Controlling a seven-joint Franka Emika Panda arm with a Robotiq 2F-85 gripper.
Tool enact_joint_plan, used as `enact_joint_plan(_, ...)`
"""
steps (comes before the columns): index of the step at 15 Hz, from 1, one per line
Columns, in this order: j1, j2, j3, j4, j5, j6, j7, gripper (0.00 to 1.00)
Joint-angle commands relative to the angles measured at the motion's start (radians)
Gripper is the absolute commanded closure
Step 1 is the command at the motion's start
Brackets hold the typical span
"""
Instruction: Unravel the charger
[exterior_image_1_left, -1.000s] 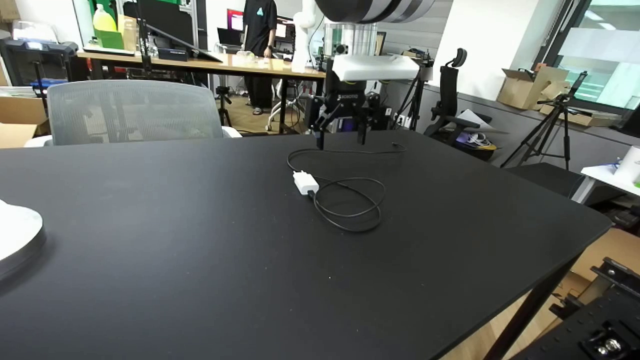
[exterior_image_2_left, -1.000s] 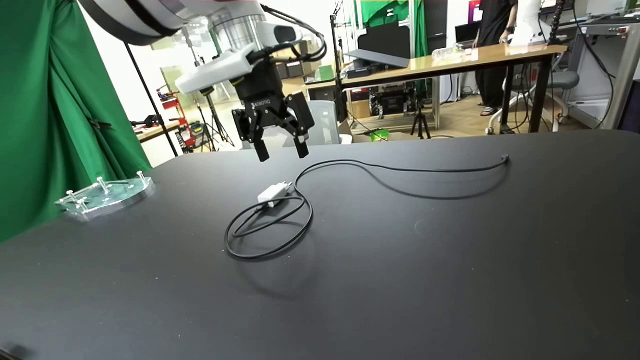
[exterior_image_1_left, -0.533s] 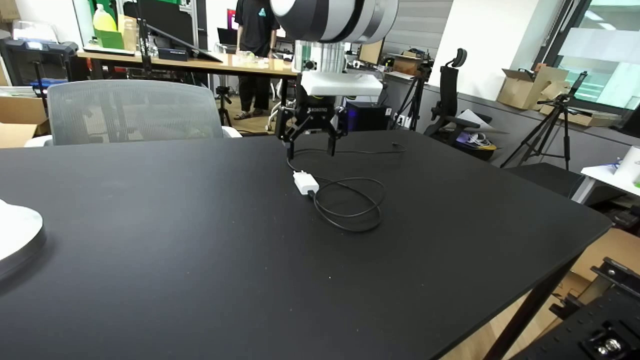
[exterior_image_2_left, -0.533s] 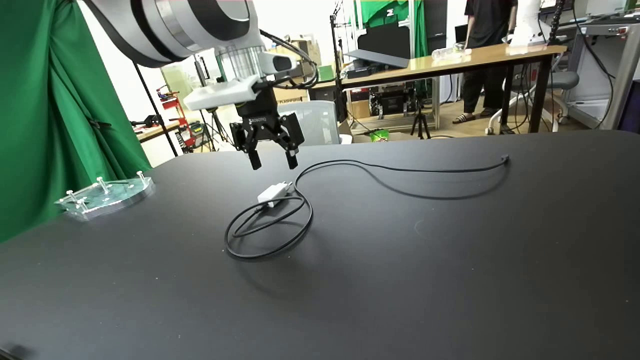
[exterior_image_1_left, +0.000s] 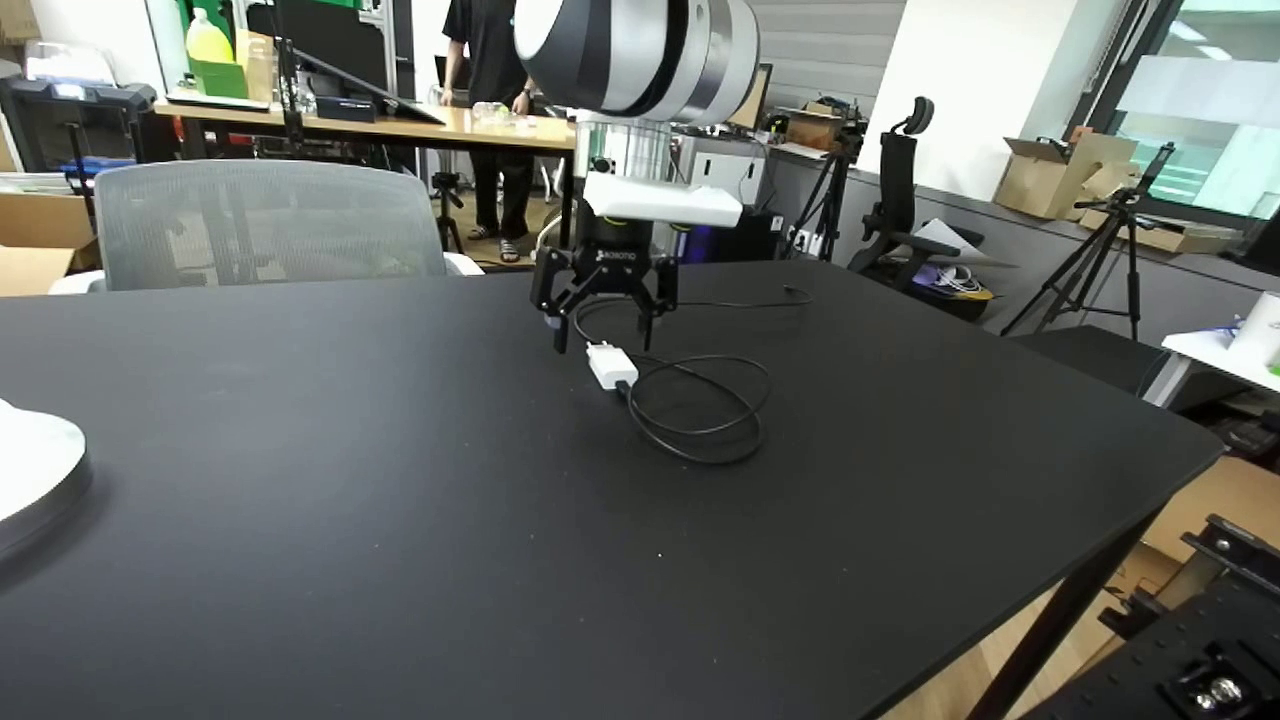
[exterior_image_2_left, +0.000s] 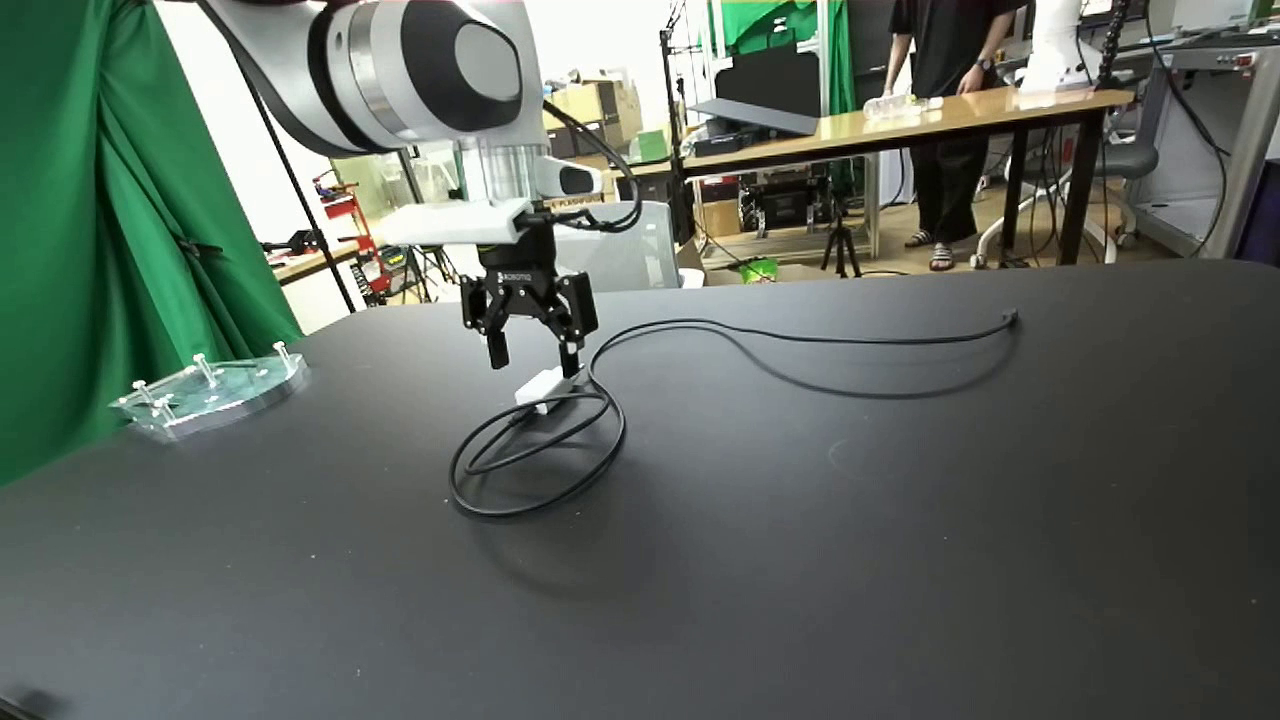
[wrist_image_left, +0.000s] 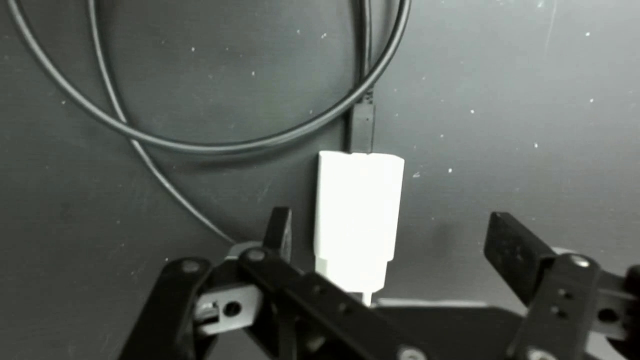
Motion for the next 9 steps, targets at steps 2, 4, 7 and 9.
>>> enact_joint_plan(2, -0.009, 0.024, 0.005, 0.035, 0.023, -0.057, 0.002, 0.00)
enact_joint_plan(4, -0.008, 0.032, 0.001, 0.039, 0.019, -0.065, 0.002, 0.00)
enact_joint_plan(7, -0.006, 0.032, -0.008, 0.035, 0.012, -0.058, 0.007, 0.26)
enact_joint_plan(9, -0.006, 0.029, -0.013, 0.031, 0.011, -0.055, 0.009, 0.38)
